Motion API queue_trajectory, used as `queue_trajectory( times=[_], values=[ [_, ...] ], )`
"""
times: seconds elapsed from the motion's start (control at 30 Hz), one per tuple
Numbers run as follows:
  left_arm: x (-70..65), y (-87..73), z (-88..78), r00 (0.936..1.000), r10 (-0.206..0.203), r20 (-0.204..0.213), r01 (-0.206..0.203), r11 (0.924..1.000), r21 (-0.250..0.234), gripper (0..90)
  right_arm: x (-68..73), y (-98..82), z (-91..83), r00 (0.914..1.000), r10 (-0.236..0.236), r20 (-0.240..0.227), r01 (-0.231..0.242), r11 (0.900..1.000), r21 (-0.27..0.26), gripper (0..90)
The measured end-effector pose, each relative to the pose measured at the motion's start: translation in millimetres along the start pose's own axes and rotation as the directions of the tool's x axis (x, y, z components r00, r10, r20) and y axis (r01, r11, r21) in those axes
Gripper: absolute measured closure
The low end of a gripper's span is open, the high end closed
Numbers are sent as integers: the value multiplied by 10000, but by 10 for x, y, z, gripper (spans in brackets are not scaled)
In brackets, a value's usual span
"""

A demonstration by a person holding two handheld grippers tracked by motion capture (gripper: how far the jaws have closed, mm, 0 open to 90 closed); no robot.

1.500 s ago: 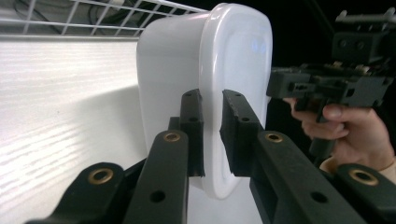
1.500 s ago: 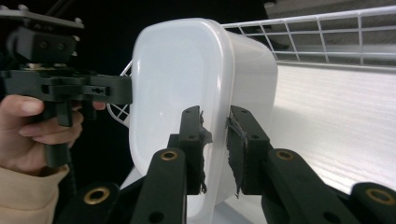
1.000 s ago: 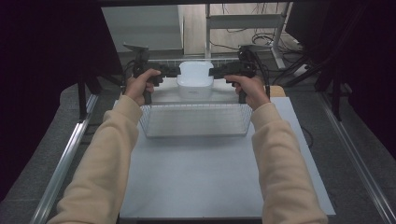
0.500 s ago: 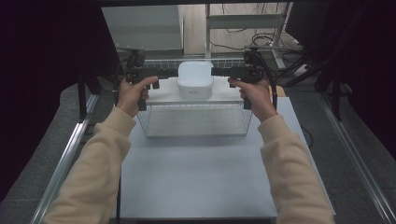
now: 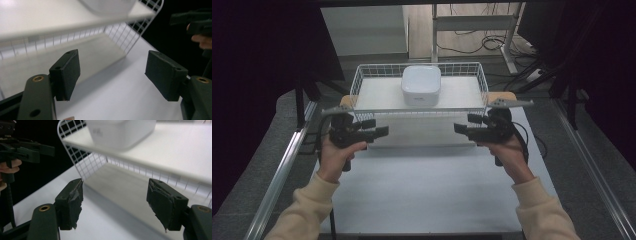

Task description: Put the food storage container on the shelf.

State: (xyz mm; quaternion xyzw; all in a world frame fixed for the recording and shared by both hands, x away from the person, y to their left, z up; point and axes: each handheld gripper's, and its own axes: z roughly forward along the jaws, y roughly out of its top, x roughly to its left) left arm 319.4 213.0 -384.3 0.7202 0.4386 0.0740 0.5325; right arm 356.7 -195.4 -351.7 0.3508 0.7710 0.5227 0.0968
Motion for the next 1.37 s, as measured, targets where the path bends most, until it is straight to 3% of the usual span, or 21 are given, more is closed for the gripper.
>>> queue_trajectory(
  times=[0.2, 0.27, 0.3, 0.33, 0.37, 0.4, 0.53, 0.77, 0.9, 1.1, 1.37],
  values=[
    [-66, -450, -13, 9988, 280, -411, -267, 9991, 332, 278, 33, -478, -74, 9996, -137, 260, 130, 9995, 286, 288],
    [-73, -503, -13, 9985, 301, -467, -285, 9990, 334, 280, 45, -617, -87, 9990, -243, 375, 228, 9989, 399, 288],
    [-90, -658, 6, 9977, 453, -514, -422, 9973, 595, 279, 55, -719, -93, 9988, -254, 425, 234, 9986, 473, 288],
    [-90, -658, 6, 9977, 453, -514, -422, 9973, 595, 279, 55, -719, -93, 9988, -254, 425, 234, 9986, 473, 288],
    [-95, -739, 20, 9974, 483, -532, -444, 9964, 725, 279, 66, -893, -92, 9985, -267, 487, 233, 9974, 681, 289],
    [-100, -838, 42, 9968, 568, -558, -510, 9937, 997, 278, 68, -948, -90, 9981, -313, 524, 272, 9967, 770, 288],
    [-97, -960, 67, 9960, 602, -664, -517, 9910, 1233, 277, 59, -1171, -62, 9971, -351, 676, 268, 9925, 1194, 288],
    [-6, -1247, 115, 9942, 374, -1011, -190, 9839, 1778, 278, 5, -1518, 22, 9952, -82, 975, -94, 9840, 1782, 288],
    [20, -1307, 158, 9930, 425, -1105, -184, 9774, 2107, 272, -10, -1586, 55, 9934, -124, 1142, -102, 9806, 1957, 288],
    [23, -1301, 149, 9930, 402, -1107, -170, 9790, 2031, 272, -20, -1567, 14, 9924, -225, 1209, 46, 9892, 1467, 280],
    [26, -1307, 159, 9915, 507, -1199, -254, 9786, 2044, 267, -15, -1562, 9, 9890, -587, 1359, 420, 9916, 1226, 228]
  ],
)
